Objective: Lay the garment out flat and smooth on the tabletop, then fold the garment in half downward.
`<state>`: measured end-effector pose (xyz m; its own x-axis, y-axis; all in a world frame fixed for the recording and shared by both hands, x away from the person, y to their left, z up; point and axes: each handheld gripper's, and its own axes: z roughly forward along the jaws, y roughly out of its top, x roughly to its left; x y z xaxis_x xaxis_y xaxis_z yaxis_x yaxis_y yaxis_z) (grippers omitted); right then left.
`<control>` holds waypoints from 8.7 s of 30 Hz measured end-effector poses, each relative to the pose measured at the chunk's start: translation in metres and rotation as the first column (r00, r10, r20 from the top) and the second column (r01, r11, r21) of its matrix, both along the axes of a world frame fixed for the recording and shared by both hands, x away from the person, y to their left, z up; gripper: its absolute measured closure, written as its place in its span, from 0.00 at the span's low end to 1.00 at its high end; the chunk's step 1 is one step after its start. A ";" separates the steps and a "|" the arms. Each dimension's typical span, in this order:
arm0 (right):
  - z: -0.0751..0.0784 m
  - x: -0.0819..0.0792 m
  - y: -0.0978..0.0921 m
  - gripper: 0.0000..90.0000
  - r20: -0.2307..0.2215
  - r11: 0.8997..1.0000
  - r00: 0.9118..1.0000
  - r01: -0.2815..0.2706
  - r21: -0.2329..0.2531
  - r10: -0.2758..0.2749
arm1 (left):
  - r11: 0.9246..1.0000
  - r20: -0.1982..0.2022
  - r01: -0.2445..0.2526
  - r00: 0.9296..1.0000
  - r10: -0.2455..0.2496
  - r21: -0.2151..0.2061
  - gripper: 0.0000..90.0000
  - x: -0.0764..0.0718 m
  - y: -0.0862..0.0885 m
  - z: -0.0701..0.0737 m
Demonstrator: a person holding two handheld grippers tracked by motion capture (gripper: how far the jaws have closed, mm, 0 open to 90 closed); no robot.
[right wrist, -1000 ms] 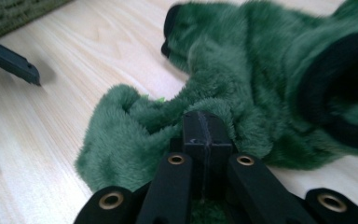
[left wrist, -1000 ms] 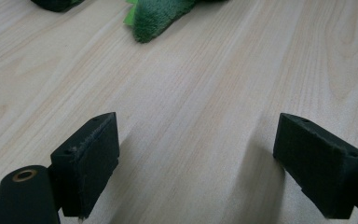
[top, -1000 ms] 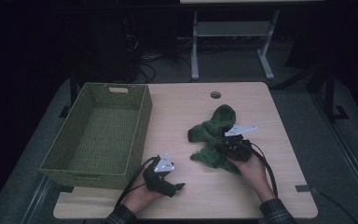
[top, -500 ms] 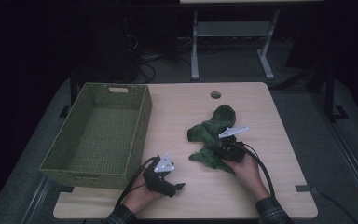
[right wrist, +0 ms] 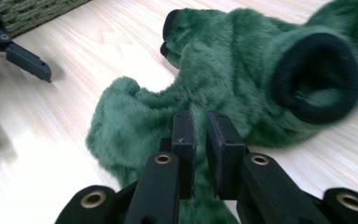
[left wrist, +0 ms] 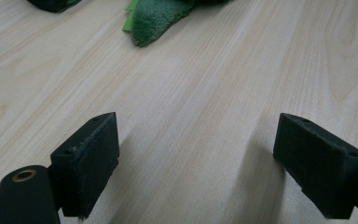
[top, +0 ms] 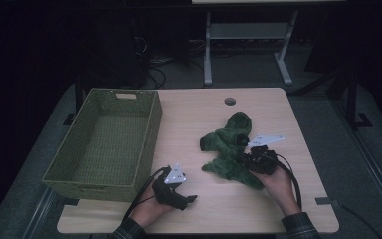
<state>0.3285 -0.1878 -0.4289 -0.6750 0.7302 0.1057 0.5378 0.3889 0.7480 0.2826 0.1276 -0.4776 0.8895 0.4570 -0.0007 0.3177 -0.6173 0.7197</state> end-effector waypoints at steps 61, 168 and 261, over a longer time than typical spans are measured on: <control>-0.039 -0.063 -0.077 0.94 -0.134 1.000 0.991 -0.009 0.026 0.013 | 1.000 -0.004 -0.001 1.000 0.001 -0.002 0.15 0.000 0.000 0.000; 0.018 0.023 -0.027 0.76 0.049 0.997 0.998 -0.037 0.072 0.034 | 0.991 -0.030 0.050 0.998 -0.054 -0.122 0.97 0.051 -0.037 0.052; 0.074 0.055 -0.004 0.97 0.192 0.984 0.972 -0.153 0.096 0.132 | 0.983 -0.073 0.149 0.985 -0.157 -0.106 0.92 0.080 -0.101 0.026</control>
<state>0.3833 -0.1918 -0.3551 -0.7866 0.6160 0.0432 0.3315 0.3622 0.8712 0.3631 0.0265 -0.4521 0.9441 0.3091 -0.1144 0.2845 -0.5892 0.7562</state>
